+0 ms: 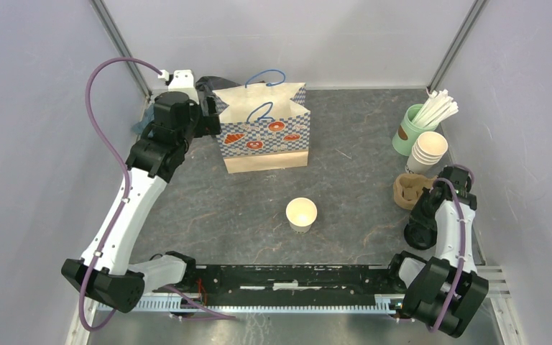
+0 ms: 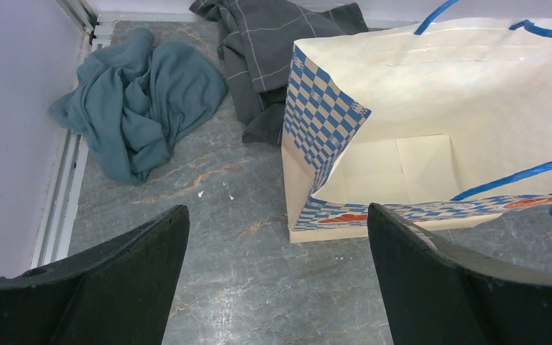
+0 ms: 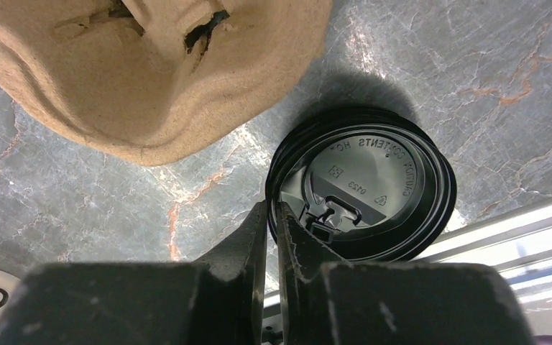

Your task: Pack the takeout coffee

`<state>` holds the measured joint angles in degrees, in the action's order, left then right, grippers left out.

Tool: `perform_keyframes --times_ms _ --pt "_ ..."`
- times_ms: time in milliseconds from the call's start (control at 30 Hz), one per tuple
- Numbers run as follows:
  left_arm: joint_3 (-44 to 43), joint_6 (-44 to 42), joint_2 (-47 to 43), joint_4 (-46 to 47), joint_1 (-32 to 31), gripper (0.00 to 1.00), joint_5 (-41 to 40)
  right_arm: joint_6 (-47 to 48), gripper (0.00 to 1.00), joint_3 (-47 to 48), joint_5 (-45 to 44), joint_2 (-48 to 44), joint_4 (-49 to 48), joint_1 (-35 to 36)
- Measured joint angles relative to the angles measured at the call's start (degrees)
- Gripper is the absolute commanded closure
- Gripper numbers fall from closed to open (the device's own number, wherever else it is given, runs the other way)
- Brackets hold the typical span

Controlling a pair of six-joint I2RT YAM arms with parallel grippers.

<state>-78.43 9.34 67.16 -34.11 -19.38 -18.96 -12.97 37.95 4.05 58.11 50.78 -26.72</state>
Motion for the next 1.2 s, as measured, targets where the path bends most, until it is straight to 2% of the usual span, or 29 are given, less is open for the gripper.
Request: perform_keyframes --times_ms 433,533,800,1200 --pt "0.0 0.0 0.35 0.04 0.31 0.0 0.02 0.48 0.87 -0.94 1.14 0.13 -0.55 -0.07" --pt "0.0 0.0 0.39 0.04 0.31 0.0 0.02 0.57 0.93 -0.94 1.14 0.26 -0.57 -0.09" --pt "0.0 0.0 0.42 0.04 0.37 0.0 0.04 0.85 1.0 -0.94 1.14 0.31 -0.55 -0.09" --pt "0.09 0.0 0.42 0.04 0.39 0.0 0.09 0.87 1.0 2.49 0.39 -0.13 1.73 -0.35"
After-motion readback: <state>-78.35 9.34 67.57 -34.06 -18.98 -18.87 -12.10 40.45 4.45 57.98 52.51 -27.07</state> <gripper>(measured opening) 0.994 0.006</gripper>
